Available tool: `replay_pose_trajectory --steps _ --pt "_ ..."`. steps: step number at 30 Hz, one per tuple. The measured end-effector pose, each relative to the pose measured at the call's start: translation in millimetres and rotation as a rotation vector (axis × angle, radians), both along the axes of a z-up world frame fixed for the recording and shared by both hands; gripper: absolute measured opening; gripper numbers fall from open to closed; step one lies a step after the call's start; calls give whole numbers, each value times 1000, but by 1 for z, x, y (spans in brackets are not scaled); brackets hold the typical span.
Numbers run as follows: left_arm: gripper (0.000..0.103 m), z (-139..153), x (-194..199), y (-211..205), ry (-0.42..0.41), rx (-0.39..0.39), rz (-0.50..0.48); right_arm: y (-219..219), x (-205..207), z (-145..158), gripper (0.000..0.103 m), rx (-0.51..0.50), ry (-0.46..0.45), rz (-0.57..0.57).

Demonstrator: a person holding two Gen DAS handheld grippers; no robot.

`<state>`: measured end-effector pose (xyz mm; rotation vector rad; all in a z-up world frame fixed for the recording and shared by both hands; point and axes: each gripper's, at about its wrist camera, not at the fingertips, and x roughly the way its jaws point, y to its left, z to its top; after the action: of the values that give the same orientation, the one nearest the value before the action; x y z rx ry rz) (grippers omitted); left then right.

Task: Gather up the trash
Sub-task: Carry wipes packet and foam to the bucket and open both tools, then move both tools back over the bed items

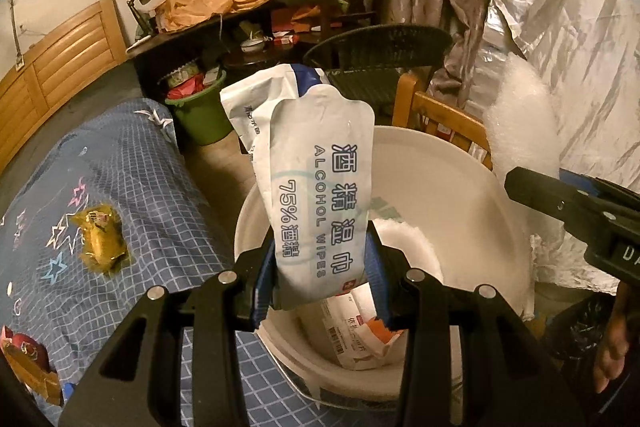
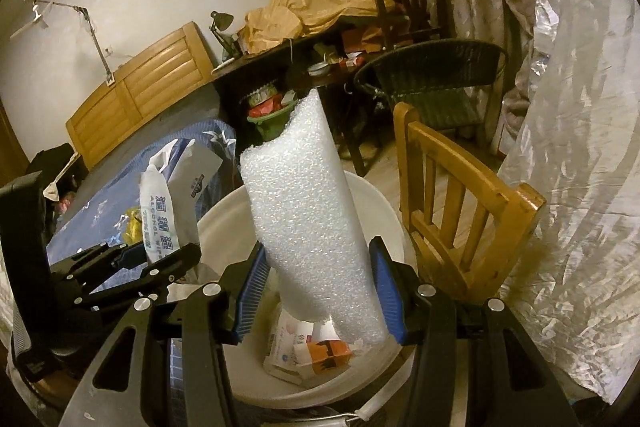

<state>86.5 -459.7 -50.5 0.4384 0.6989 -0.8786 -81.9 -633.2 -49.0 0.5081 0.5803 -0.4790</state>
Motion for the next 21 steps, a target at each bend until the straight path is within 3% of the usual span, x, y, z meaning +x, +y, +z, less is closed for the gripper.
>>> replay_pose_trajectory --steps 11,13,15,17,21 --pt "39 -7 0 -12 3 21 -8 -5 22 -2 53 -5 0 20" --pt "42 -7 1 -13 0 25 -5 -7 27 -3 56 -11 6 20" --pt "51 -8 2 -14 -7 27 9 -10 29 -3 67 -17 10 2" --pt "60 -8 4 -14 -5 21 16 -14 29 -3 68 -14 3 -7" --pt "61 -9 5 -14 -6 25 19 -18 26 -6 68 -10 -5 -14"
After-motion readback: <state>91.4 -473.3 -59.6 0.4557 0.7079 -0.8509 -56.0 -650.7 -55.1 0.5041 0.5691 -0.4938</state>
